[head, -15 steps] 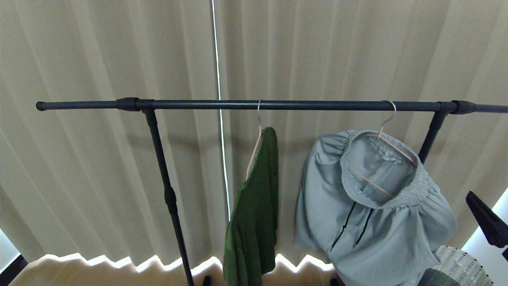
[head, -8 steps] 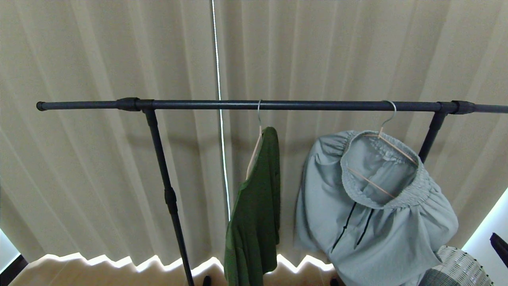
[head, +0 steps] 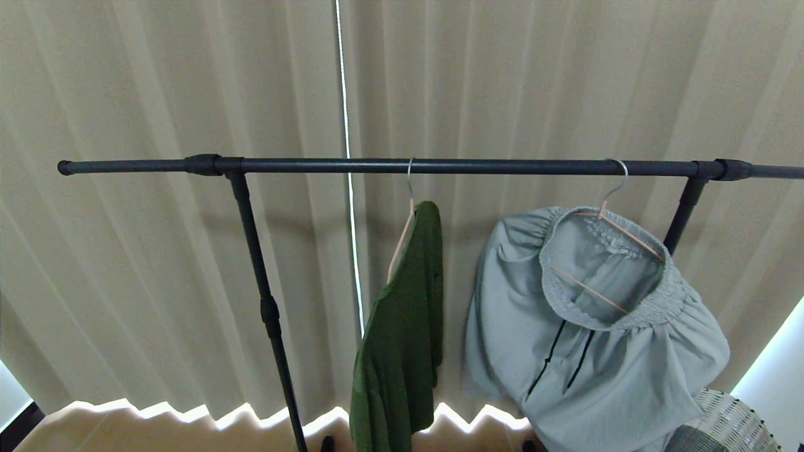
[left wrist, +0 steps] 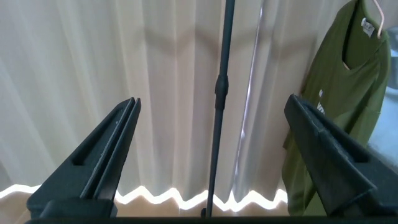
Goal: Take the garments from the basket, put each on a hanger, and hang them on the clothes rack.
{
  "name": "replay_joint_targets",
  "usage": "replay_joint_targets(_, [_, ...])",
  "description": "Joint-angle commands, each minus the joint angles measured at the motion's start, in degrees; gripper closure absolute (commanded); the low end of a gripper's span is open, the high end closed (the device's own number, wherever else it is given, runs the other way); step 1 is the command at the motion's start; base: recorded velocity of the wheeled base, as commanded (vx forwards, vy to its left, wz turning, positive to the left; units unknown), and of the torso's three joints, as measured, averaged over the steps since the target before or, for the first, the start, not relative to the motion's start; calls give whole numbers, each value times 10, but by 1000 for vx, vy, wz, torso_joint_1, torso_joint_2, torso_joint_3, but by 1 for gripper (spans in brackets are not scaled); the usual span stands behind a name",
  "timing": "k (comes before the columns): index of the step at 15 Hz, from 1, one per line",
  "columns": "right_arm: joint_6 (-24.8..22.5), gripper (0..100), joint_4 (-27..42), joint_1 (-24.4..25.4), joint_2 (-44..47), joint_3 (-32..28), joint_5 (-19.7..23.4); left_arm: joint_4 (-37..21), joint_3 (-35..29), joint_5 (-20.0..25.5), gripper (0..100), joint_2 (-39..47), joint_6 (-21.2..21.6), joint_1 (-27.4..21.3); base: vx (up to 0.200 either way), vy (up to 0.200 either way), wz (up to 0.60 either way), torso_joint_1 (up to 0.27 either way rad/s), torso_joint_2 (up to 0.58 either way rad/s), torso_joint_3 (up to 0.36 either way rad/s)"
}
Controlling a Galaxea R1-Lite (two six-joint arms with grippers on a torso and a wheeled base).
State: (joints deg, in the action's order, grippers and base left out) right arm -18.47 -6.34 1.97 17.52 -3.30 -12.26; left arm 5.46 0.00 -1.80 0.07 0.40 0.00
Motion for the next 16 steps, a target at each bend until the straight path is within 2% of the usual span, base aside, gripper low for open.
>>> replay_joint_targets(1, [63, 0, 76, -49, -130, 12, 4, 1, 0, 0, 0, -1, 0, 0, 0, 0, 0, 0, 0, 0])
replay_joint_targets(2, [93, 0, 77, -43, -134, 13, 6, 1, 0, 0, 0, -1, 0, 0, 0, 0, 0, 0, 0, 0])
replay_joint_targets(3, [151, 0, 84, -36, -153, 21, 14, 1, 0, 0, 0, -1, 0, 0, 0, 0, 0, 0, 0, 0])
replay_joint_targets(4, [178, 0, 84, -28, -172, 22, 34, 1, 0, 0, 0, -1, -1, 0, 0, 0, 0, 0, 0, 0])
replay_joint_targets(9, [187, 0, 77, -25, -174, 27, 65, 1, 0, 0, 0, -1, 0, 0, 0, 0, 0, 0, 0, 0])
replay_joint_targets(16, [186, 0, 77, -24, -173, 28, 65, 1, 0, 0, 0, -1, 0, 0, 0, 0, 0, 0, 0, 0])
